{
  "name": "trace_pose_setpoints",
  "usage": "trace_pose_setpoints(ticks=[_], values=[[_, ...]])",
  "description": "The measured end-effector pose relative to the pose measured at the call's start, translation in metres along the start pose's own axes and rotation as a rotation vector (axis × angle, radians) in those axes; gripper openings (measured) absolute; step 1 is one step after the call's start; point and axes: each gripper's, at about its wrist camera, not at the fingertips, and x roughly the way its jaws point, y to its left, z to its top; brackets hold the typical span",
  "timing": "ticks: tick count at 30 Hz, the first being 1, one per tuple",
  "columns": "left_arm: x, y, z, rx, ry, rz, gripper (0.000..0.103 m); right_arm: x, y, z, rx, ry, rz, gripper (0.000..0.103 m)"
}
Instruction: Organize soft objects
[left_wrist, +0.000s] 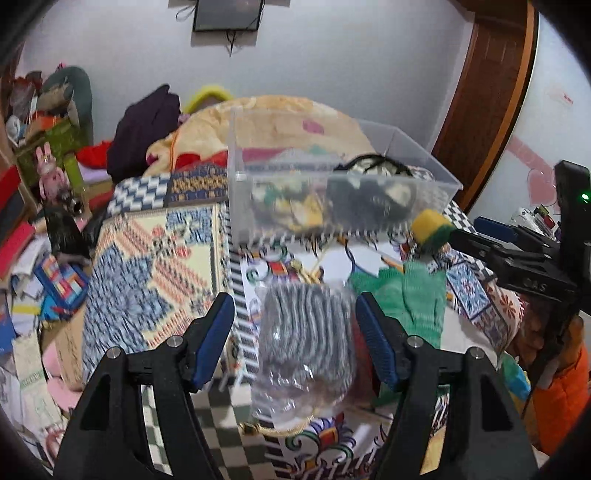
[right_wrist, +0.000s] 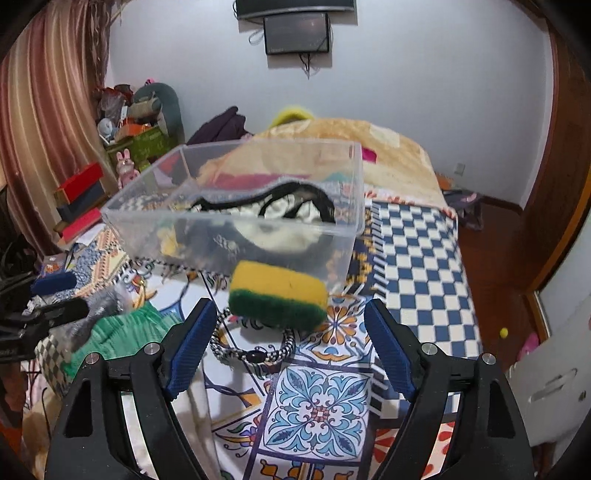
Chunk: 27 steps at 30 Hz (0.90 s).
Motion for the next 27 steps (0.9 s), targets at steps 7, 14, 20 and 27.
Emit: trace_pose_setpoints(ticks=[7,14,20,27], values=[[0.009,-0.008,-0.011,-0.003,0.009,-0.024,0.063,0.018,-0.005,-0.001,0.058,0.033,0.028,0.08],[0.013,-0.007,-0.011,-0.01,-0.003,-0.023,0.042,0.021,-0.002,0.001,0.067,0.03,0.039,0.064],[0.001,-0.001,-0.008,-0.009,-0.04,-0.011,0.033,0.01,0.0,0.002,0.038,-0.004,0.029,0.059],[-0.021,-0.005,0.006,0.012,-0.119,0.019,0.032,-0.018,0.007,0.011,0.002,-0.08,0.028,0.059]])
